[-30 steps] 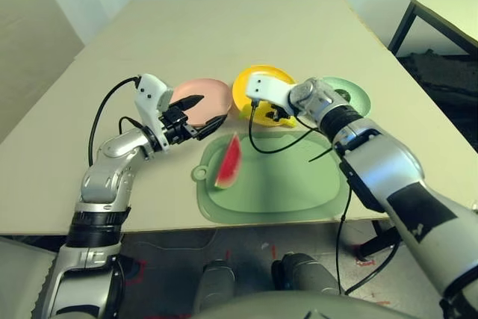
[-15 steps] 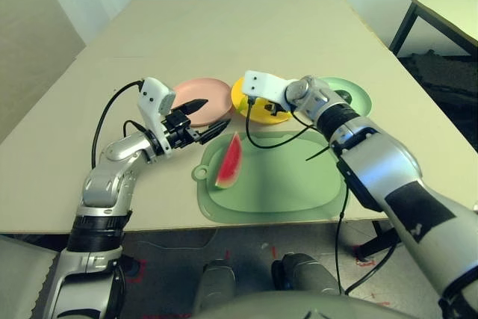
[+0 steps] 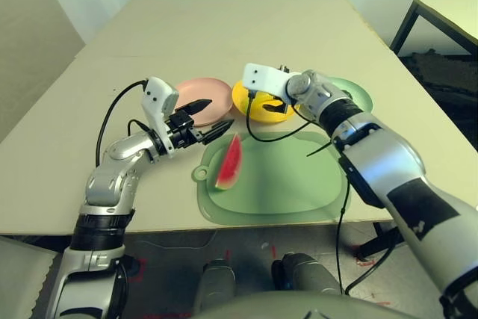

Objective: Place the fruits into color-matched plates.

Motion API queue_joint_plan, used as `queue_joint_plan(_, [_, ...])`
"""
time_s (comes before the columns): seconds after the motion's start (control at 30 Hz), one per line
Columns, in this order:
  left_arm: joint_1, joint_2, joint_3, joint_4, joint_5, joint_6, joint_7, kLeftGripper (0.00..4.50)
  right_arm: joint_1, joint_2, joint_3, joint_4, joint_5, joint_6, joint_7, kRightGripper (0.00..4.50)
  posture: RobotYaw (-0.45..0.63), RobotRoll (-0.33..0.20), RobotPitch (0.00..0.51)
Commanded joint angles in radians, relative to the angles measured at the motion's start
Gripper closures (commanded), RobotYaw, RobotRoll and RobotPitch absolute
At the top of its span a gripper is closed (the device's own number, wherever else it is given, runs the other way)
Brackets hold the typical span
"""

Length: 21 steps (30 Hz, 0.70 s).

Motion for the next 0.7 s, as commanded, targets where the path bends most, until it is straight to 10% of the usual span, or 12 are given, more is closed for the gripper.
queue_joint_plan(0.03, [-0.009,0.018,-0.013,0.023,0.002,-0.008,-0.041,0.0,-0.043,-0.041,-0.026,-0.024,0.03,-0.052,0.102,0.04,-0.03,0.0,0.051])
queue_joint_plan(0.33, [0.027,0.153,0.004,0.114,-0.018,-0.079,-0.295,0.0,0.092,-0.261,-0.007,-0.337,0.099,-0.18,0.567,0.04,-0.07,0.0,0.045])
queue_joint_plan(0.7, [0.069,0.225,0.011,0.129,-0.034,-0.139,-0.461,0.0,0.592,-0.367,-0.225,-1.059,0.423,0.334,0.635,0.04,-0.06,0.0,0.036])
